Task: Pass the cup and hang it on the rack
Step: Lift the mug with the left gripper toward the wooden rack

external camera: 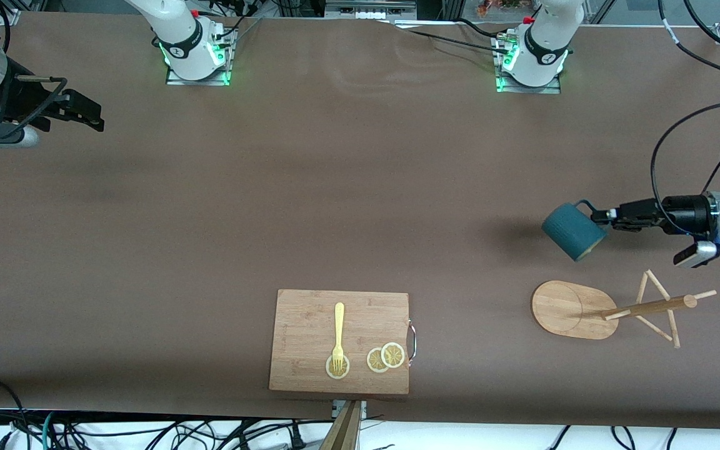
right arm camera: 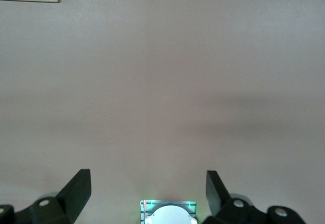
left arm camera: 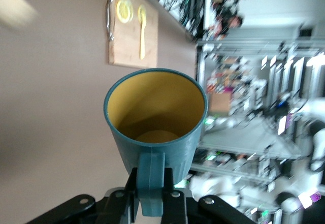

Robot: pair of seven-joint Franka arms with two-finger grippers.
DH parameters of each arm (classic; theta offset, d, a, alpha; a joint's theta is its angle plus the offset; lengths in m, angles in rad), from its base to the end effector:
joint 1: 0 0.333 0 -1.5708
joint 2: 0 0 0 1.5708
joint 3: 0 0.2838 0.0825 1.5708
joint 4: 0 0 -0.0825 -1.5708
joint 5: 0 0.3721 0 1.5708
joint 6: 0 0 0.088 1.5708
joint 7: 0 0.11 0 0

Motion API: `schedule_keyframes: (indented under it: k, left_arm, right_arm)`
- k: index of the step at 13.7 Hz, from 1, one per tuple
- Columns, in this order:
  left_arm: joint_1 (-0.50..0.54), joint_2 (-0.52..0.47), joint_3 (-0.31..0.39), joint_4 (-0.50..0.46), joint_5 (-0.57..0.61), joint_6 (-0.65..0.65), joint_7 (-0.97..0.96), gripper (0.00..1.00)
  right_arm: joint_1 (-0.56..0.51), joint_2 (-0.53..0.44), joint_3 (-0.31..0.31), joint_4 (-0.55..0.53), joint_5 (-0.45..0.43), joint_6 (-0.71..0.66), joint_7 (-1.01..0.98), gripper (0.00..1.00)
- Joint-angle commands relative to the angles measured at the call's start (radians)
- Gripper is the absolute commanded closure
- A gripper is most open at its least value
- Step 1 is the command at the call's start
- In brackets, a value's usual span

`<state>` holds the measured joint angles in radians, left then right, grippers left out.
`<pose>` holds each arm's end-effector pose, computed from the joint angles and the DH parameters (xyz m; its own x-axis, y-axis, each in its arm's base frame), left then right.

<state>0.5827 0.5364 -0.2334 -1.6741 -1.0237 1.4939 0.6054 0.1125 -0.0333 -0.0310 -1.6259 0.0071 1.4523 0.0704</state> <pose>0.5879 0.1237 0.3021 0.9973 0.0106 -0.0725 0.0727 -0.2714 0.9597 0.5168 0.0428 0.5725 0.9901 0.0113 -0.1401 0.0117 -0.9999 0.0017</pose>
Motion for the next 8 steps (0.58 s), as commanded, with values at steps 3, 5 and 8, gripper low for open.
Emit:
schedule_keyframes:
  k: [3, 5, 8]
  left_arm:
    - [0.091, 0.079, -0.014, 0.043, -0.197, -0.076, -0.065, 1.00]
    - [0.123, 0.125, -0.014, 0.053, -0.207, -0.118, -0.061, 1.00]
    - [0.146, 0.187, -0.012, 0.129, -0.197, -0.139, -0.068, 1.00]
  right_arm:
    - [-0.016, -0.013, -0.006, -0.015, 0.019, 0.005, -0.012, 0.00]
    - [-0.016, -0.013, -0.009, -0.015, 0.019, 0.005, -0.037, 0.00]
    - [-0.016, -0.013, -0.009, -0.017, 0.019, 0.007, -0.037, 0.00]
